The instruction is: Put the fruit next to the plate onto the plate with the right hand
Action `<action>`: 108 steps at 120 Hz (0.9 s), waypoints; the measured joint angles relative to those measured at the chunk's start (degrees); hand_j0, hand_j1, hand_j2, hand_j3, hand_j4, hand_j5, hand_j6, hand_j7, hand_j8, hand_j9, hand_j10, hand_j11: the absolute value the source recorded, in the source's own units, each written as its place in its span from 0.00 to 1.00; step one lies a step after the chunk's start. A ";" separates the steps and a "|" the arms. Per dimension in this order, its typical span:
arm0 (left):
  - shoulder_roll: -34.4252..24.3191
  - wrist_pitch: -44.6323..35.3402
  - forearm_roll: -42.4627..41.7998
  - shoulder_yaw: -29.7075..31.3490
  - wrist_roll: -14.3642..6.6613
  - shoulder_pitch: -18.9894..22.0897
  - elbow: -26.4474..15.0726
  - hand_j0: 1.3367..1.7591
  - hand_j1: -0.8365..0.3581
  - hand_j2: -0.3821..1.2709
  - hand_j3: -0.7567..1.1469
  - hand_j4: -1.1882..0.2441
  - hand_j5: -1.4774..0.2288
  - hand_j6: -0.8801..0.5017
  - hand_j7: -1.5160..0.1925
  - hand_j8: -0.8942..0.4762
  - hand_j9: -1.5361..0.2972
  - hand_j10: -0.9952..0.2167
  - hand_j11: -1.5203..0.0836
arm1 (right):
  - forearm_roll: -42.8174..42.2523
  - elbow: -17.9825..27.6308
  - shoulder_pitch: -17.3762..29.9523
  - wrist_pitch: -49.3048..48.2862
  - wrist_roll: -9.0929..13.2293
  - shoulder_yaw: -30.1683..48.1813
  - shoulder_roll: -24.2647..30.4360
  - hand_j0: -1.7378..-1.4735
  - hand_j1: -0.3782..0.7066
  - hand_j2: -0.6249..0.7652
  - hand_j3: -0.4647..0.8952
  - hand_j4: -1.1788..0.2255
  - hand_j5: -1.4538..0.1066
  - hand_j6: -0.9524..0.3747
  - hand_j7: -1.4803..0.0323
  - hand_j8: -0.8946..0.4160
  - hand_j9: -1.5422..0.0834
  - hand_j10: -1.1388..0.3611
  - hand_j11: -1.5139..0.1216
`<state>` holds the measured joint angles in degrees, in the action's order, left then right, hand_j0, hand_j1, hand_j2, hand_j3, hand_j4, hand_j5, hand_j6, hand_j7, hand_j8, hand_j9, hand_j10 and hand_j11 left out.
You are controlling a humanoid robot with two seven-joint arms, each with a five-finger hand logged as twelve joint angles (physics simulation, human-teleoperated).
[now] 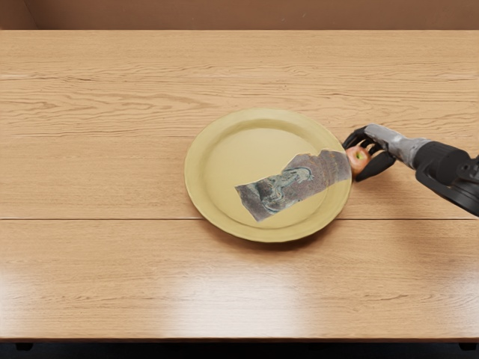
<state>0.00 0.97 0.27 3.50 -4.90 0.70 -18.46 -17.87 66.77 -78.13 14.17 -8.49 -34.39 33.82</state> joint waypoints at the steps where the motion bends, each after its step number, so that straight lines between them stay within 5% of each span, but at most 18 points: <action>1: 0.00 0.00 0.00 -0.01 0.00 0.00 0.00 0.76 0.99 0.23 0.40 0.83 0.87 0.64 0.89 0.65 0.84 0.82 0.95 | 0.02 -0.01 0.08 -0.04 0.07 0.10 0.02 0.32 0.54 0.55 0.34 0.41 0.50 0.42 0.47 0.42 0.48 0.41 0.46; 22: 0.00 0.00 0.00 0.00 0.00 0.00 0.00 0.76 0.99 0.23 0.40 0.83 0.87 0.64 0.89 0.65 0.84 0.82 0.95 | 0.01 -0.04 0.73 -1.21 0.00 2.07 1.72 0.31 0.54 0.65 0.34 0.38 0.47 0.39 0.43 0.40 0.44 0.38 0.41; 108: 0.00 0.00 0.01 -0.01 0.03 0.00 0.00 0.76 0.99 0.23 0.40 0.83 0.87 0.64 0.89 0.65 0.84 0.82 0.95 | -0.08 0.66 0.49 -12.04 0.43 15.20 8.20 0.31 0.47 0.59 0.34 0.40 0.32 0.38 0.39 0.41 0.37 0.39 0.33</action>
<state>0.00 0.97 0.28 3.49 -4.87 0.71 -18.46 -17.95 67.43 -77.64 2.14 -8.06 -19.19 42.03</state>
